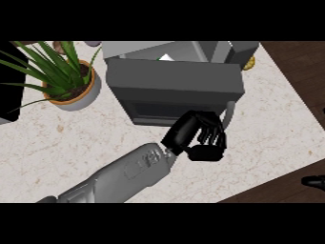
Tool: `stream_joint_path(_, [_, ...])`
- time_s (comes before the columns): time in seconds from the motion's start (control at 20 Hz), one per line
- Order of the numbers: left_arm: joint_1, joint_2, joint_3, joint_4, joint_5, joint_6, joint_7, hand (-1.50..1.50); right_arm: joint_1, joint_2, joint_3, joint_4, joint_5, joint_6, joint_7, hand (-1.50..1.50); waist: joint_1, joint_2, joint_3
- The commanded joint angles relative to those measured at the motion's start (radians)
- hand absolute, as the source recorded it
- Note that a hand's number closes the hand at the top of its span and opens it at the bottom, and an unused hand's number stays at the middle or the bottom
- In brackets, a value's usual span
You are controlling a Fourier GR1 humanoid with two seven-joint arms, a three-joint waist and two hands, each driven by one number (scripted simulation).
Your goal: Pick up the milk, place it into the microwave and close the microwave
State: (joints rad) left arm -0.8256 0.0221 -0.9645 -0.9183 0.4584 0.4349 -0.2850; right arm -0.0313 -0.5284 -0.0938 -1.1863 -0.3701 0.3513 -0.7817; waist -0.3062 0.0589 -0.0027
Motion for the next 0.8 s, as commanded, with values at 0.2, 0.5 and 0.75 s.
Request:
stream_joint_path(0.2, [-0.152, -0.021, 0.040, 0.036, 0.079, 0.034, 0.015, 1.50, -0.060, -0.010, 0.024, -0.027, -0.047, 0.083, 0.020, -1.50, -0.049, 0.016, 0.005])
stream_joint_path(0.5, [-0.201, -0.021, 0.051, 0.099, 0.119, 0.051, 0.020, 1.50, -0.085, -0.040, 0.031, -0.061, -0.074, 0.116, 0.046, -1.50, -0.092, 0.026, 0.005])
stream_joint_path(0.75, [-0.256, -0.020, 0.070, 0.126, 0.144, 0.062, 0.005, 1.50, -0.121, -0.044, 0.065, -0.091, -0.108, 0.173, 0.077, -1.50, -0.096, 0.037, 0.009])
